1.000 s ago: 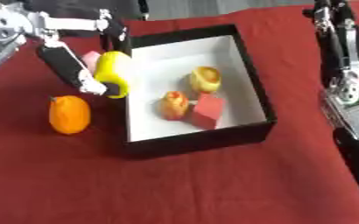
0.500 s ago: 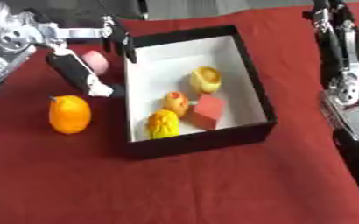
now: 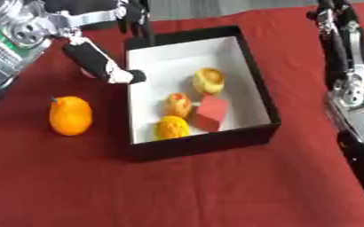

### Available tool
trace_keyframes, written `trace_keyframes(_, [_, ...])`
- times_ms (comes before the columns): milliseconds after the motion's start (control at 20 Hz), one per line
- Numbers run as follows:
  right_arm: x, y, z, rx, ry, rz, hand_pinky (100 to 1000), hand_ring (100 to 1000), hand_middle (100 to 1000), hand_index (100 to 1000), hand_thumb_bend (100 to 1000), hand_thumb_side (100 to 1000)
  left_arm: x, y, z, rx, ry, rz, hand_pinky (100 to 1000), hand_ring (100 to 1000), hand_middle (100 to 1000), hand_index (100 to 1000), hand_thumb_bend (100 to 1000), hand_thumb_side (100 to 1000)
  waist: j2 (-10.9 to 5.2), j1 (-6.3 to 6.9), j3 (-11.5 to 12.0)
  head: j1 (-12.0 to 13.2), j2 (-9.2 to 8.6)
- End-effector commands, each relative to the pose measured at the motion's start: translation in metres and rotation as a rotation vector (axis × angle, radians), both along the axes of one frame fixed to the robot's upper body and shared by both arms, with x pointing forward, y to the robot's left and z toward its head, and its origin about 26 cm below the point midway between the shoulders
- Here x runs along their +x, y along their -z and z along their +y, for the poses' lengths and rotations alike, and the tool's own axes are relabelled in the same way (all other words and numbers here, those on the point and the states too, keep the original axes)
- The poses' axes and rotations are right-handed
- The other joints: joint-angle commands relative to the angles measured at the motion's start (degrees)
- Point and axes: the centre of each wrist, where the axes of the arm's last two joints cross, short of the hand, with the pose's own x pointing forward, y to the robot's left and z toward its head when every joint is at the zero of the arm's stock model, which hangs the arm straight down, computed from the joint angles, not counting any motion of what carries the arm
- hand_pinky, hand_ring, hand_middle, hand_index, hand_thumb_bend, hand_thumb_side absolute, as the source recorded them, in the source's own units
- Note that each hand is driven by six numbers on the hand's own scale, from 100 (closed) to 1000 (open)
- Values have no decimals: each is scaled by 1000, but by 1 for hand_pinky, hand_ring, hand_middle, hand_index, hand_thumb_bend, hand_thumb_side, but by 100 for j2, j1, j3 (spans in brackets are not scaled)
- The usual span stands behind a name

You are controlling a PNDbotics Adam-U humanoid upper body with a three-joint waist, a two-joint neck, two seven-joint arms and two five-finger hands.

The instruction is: Pick up objects on the table and place them in the box.

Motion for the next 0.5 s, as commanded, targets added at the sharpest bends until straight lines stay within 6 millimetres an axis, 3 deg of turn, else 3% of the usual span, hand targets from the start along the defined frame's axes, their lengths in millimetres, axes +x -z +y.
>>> trace_keyframes(50, [0, -9, -6, -12, 10, -23, 958, 810, 869, 919, 100, 695, 0, -11, 18, -16, -45, -44, 670, 708, 692, 761, 480, 448, -92, -9, 10, -7, -14])
trace_keyframes(300, [-1, -9, -9, -18, 18, -20, 958, 810, 869, 919, 100, 693, 0, -12, 63, -40, -182, -91, 704, 741, 734, 786, 585, 610, -86, 0, 54, -47, -14])
trace_keyframes(500, [-1, -9, -11, -20, 23, -22, 957, 810, 869, 919, 100, 693, 14, -7, 111, -66, -364, -95, 718, 754, 767, 803, 583, 713, -81, -27, 71, -88, -14])
